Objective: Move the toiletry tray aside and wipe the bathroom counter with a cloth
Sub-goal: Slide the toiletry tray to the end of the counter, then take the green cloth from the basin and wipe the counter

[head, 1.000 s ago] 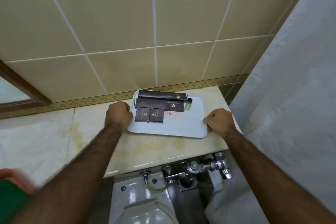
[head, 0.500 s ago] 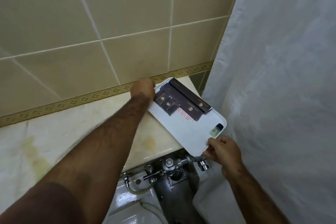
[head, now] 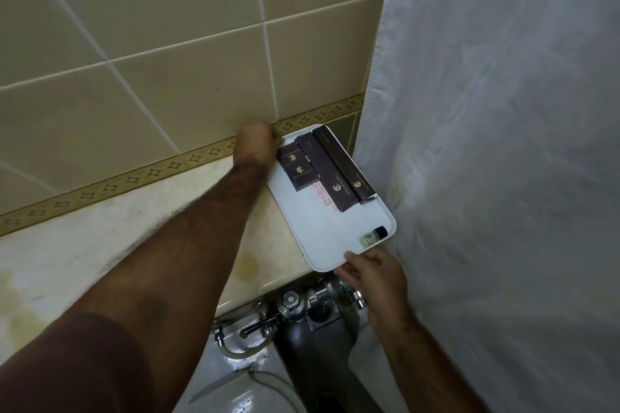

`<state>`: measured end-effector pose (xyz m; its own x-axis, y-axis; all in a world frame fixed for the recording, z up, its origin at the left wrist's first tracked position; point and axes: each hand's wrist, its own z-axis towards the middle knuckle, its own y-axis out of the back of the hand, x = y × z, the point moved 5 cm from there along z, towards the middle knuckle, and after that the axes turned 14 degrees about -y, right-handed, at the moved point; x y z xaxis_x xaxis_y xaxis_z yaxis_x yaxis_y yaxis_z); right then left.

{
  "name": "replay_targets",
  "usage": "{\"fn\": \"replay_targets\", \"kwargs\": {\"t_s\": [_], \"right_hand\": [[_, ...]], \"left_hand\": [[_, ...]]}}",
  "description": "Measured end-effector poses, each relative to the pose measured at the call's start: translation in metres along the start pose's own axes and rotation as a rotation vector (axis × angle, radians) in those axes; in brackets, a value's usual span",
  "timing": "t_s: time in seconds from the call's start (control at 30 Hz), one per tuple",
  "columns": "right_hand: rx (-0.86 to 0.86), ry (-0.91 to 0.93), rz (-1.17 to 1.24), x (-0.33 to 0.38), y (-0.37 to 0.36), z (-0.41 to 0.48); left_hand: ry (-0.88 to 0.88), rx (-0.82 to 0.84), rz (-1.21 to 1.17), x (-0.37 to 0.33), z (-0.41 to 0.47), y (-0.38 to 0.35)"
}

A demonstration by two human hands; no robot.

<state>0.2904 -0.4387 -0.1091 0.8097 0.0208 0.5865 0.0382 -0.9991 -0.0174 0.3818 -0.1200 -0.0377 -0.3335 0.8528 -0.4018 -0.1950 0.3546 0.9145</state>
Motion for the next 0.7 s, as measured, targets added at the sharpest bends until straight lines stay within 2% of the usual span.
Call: {"fn": "replay_targets", "kwargs": {"t_s": [0.17, 0.2, 0.23, 0.3, 0.33, 0.37, 0.43, 0.5, 0.6, 0.7], "right_hand": [[0.045, -0.011, -0.066, 0.001, -0.01, -0.011], [0.04, 0.02, -0.186, 0.006, -0.012, -0.016], [-0.021, 0.082, -0.41, 0.013, -0.012, -0.021], [-0.295, 0.384, -0.999, 0.039, -0.021, -0.036], [-0.404, 0.551, -1.164, 0.055, -0.031, -0.045], [-0.423, 0.698, -1.24, 0.067, -0.047, -0.053], [-0.325, 0.908, -1.296, 0.088, -0.084, -0.065], [-0.23, 1.012, -1.456, 0.101, -0.123, -0.073], [-0.218, 1.15, -1.667, 0.1, -0.176, -0.091], [-0.195, 1.247, -1.694, 0.081, -0.223, -0.116]], "left_hand": [[-0.085, -0.078, 0.126, 0.003, -0.03, 0.006], [-0.107, -0.106, 0.113, 0.004, -0.039, 0.009], [-0.127, -0.127, 0.097, 0.005, -0.048, 0.012], [-0.155, -0.121, 0.085, 0.009, -0.063, 0.019], [-0.169, -0.097, 0.095, 0.01, -0.069, 0.021], [-0.184, -0.076, 0.113, 0.013, -0.077, 0.026], [-0.208, -0.062, 0.154, 0.02, -0.094, 0.041], [-0.213, -0.07, 0.187, 0.031, -0.112, 0.062], [-0.165, -0.096, 0.239, 0.061, -0.148, 0.1], [-0.059, -0.126, 0.247, 0.104, -0.19, 0.136]]}}
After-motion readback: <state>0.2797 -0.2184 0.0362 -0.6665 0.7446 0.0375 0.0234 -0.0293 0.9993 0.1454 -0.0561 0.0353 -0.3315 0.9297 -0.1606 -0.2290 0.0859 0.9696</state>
